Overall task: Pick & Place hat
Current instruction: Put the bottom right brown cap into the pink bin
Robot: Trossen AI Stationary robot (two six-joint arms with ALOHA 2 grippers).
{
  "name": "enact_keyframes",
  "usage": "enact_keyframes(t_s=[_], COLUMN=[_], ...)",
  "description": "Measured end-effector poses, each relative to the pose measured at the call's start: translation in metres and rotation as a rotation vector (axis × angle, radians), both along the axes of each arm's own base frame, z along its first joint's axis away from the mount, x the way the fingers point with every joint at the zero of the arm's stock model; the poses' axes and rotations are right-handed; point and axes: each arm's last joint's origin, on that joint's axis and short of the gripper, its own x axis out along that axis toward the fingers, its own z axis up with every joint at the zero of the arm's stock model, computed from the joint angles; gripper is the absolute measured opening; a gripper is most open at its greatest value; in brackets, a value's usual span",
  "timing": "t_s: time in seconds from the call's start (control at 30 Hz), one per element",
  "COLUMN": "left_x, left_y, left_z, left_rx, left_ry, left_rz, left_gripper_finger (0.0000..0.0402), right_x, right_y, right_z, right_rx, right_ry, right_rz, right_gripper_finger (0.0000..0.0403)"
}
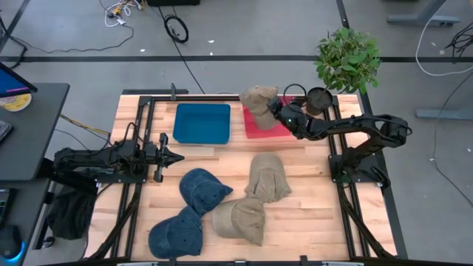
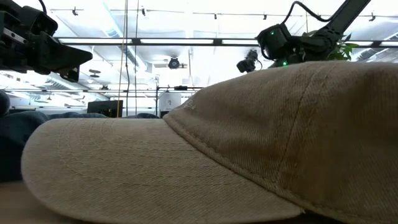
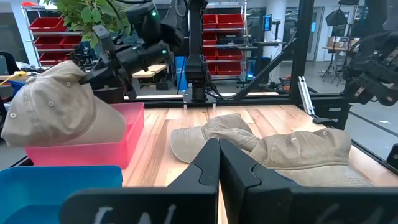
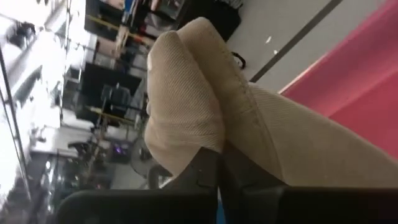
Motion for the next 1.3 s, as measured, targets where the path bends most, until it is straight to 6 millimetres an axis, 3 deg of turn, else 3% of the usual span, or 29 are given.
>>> enact_keyframes(t_s=[0.33, 0.53, 0.83, 1.03, 1.3], left_x=[0.000, 0.000, 0.000, 0.000, 0.000], left_y=[0.000, 0.000, 0.000, 0.000, 0.000], left_z=[0.000, 0.000, 0.000, 0.000, 0.000], left_rx=[0.000, 0.000, 0.000, 0.000, 0.000], left_ry=[0.000, 0.000, 0.000, 0.000, 0.000], left_rz=[0.000, 0.000, 0.000, 0.000, 0.000], left_gripper_finger=[0.0003, 0.0003, 0.0003, 0.0003, 0.0003], right_x=[-0.002, -0.009, -0.011, -0.026, -0.039], right_y=[-0.003, 0.005, -0.003, -0.009, -0.019], right_z=[-0.007, -0.023, -0.020, -0.023, -0.018], right_rx=[0.101, 0.232, 0.089, 0.174, 0.071], right_ry=[0.026, 0.175, 0.331, 0.425, 0.581], right_rz=[0.119, 0.149, 0.294, 0.386, 0.497], right_gripper_finger=[0.0000, 0.0000, 0.0001, 0.0001, 0.0001])
